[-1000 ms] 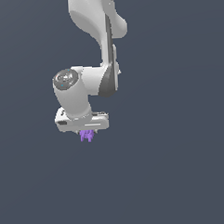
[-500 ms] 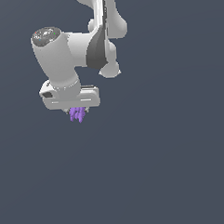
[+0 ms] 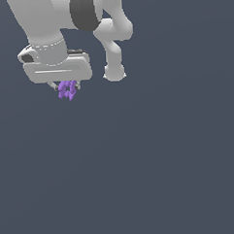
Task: Pick up the object and move it to a goal position.
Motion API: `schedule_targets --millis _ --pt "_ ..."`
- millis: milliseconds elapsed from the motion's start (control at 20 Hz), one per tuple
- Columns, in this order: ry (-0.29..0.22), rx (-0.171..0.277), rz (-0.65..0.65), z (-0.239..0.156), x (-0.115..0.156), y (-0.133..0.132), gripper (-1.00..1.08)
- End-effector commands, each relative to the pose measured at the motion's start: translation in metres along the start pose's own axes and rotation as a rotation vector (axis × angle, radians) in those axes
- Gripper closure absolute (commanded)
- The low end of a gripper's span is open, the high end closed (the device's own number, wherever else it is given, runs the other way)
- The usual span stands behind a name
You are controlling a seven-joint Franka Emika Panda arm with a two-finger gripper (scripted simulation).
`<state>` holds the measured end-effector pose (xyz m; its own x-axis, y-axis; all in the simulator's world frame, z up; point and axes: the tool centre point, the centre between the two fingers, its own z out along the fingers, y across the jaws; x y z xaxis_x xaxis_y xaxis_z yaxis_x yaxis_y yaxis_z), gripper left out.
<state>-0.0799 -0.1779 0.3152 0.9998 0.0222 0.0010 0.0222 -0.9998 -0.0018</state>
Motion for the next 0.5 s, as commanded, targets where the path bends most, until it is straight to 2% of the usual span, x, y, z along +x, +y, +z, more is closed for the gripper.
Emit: schedule_targets --millis 0,450 --pt "0.0 0.0 0.0 -0.025 -0.015 0.008 1.08" --pt "-0.001 0.0 0.0 -0.097 -0.054 0.031 1.08"
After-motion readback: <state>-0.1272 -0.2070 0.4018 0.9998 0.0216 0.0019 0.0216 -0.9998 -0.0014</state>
